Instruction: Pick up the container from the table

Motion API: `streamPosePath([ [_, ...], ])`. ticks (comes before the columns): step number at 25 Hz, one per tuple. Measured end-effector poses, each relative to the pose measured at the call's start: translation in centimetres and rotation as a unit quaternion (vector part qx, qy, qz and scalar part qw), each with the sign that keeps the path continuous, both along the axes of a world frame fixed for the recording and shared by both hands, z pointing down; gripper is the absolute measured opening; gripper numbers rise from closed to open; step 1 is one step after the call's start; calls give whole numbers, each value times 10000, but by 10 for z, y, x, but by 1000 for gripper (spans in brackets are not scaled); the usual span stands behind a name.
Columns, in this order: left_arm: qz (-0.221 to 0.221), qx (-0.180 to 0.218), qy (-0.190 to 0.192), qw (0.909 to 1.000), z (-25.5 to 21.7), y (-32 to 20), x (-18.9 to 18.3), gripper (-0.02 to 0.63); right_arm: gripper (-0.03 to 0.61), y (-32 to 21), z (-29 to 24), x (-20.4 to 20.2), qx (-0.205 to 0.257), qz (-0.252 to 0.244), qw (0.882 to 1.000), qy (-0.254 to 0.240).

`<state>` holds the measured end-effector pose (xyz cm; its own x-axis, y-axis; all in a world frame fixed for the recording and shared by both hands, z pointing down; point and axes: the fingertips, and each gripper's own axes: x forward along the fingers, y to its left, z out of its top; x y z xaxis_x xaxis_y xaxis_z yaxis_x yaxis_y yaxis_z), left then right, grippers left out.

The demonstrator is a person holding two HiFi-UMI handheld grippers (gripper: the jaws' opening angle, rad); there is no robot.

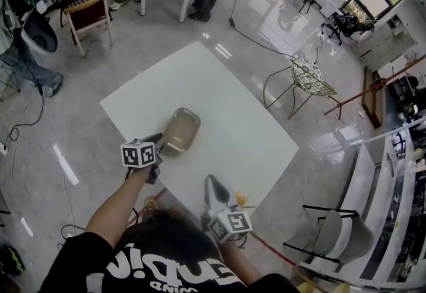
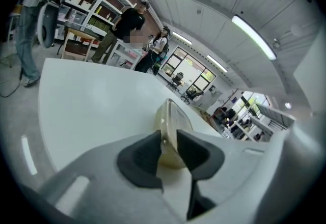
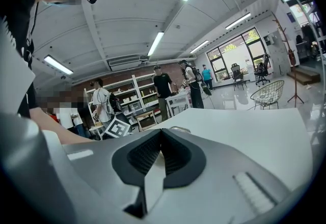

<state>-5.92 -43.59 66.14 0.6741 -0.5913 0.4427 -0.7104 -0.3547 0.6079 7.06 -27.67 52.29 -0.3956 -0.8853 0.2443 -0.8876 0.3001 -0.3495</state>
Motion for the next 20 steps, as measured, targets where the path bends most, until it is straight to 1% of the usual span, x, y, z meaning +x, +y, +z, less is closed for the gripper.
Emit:
streamPosePath([
  [5, 70, 190, 1, 9998, -11, 1, 3, 75, -2, 3, 1, -4, 24, -33, 10000, 3],
  [9, 80, 481, -153, 9987, -29, 4, 11, 46, -1, 11, -2, 2, 46, -22, 10000, 9],
  [11, 96, 685, -285, 9972, -39, 4, 13, 44, -2, 13, -3, 4, 62, -14, 10000, 6],
  [15, 116, 1229, -607, 9905, -65, 5, 14, 44, 0, 17, -4, 8, 92, 22, 10000, 7],
  [20, 51, 1742, -700, 9822, -106, 11, 16, 44, 0, 20, -7, 20, 194, 110, 9998, 4],
])
